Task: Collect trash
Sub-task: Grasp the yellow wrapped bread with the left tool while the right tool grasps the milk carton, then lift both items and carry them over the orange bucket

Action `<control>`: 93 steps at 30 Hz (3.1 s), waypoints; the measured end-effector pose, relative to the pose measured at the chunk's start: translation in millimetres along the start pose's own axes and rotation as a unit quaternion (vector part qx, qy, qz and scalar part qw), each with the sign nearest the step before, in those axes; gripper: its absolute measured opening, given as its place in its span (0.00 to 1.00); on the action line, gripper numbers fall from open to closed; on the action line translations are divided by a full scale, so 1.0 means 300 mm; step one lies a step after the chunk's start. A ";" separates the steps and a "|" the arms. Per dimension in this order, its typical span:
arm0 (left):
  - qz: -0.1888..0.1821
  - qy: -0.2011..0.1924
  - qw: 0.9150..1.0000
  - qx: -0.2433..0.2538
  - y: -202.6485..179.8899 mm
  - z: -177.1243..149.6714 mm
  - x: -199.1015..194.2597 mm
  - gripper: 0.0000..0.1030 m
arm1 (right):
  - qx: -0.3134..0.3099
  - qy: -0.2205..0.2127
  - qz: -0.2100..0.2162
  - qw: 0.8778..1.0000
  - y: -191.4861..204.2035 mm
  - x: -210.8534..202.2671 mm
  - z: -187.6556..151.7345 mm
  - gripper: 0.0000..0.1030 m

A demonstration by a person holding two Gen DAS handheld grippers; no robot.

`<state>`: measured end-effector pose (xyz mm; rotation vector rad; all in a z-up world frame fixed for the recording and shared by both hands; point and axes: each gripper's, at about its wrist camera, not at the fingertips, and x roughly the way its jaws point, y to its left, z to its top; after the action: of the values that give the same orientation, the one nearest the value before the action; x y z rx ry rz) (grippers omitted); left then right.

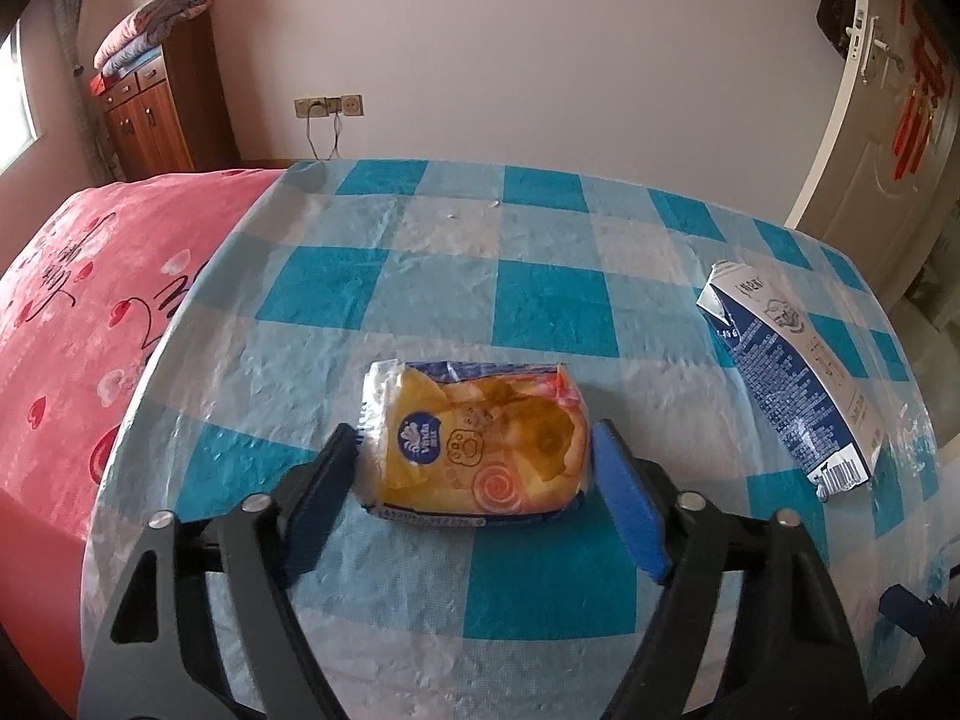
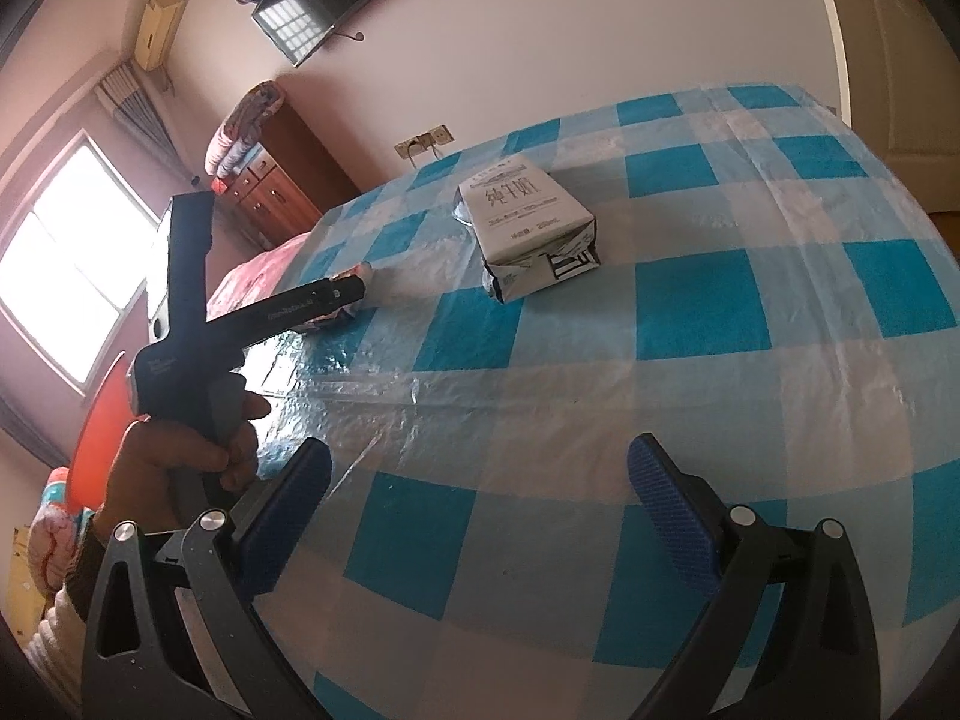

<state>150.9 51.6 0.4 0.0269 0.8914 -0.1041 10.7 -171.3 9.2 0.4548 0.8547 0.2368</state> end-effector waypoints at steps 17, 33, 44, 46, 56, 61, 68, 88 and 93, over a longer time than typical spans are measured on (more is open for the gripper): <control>-0.038 -0.002 0.999 0.001 -0.040 -0.059 -0.053 0.68 | -0.018 0.012 -0.042 0.999 -0.025 0.046 0.118 0.95; -0.045 -0.008 0.999 -0.001 -0.036 -0.117 -0.097 0.68 | -0.082 -0.014 -0.070 0.994 0.014 0.209 0.334 0.95; -0.042 -0.009 0.999 -0.008 -0.022 -0.125 -0.105 0.68 | -0.099 0.008 -0.097 0.990 0.023 0.315 0.370 0.78; -0.042 -0.008 0.999 -0.010 -0.018 -0.129 -0.108 0.68 | -0.101 0.013 -0.104 0.989 0.022 0.329 0.368 0.75; -0.044 -0.009 0.999 -0.012 -0.018 -0.140 -0.117 0.68 | -0.105 0.007 -0.114 0.988 0.024 0.305 0.329 0.54; -0.048 -0.008 0.999 -0.014 -0.020 -0.152 -0.127 0.67 | -0.108 -0.008 -0.112 0.988 0.041 0.264 0.294 0.54; -0.052 -0.010 0.998 -0.019 -0.018 -0.173 -0.152 0.67 | -0.105 -0.013 -0.102 0.989 0.074 0.212 0.250 0.53; -0.043 -0.033 0.998 -0.024 0.038 -0.270 -0.317 0.67 | -0.119 -0.014 -0.079 0.990 0.193 0.071 0.063 0.53; -0.039 -0.037 0.998 -0.023 0.062 -0.306 -0.363 0.67 | -0.125 -0.015 -0.076 0.989 0.228 0.035 0.023 0.53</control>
<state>13.5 84.7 27.1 -0.0541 0.8200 -0.1555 21.3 -109.1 38.7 0.1575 0.8134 0.1927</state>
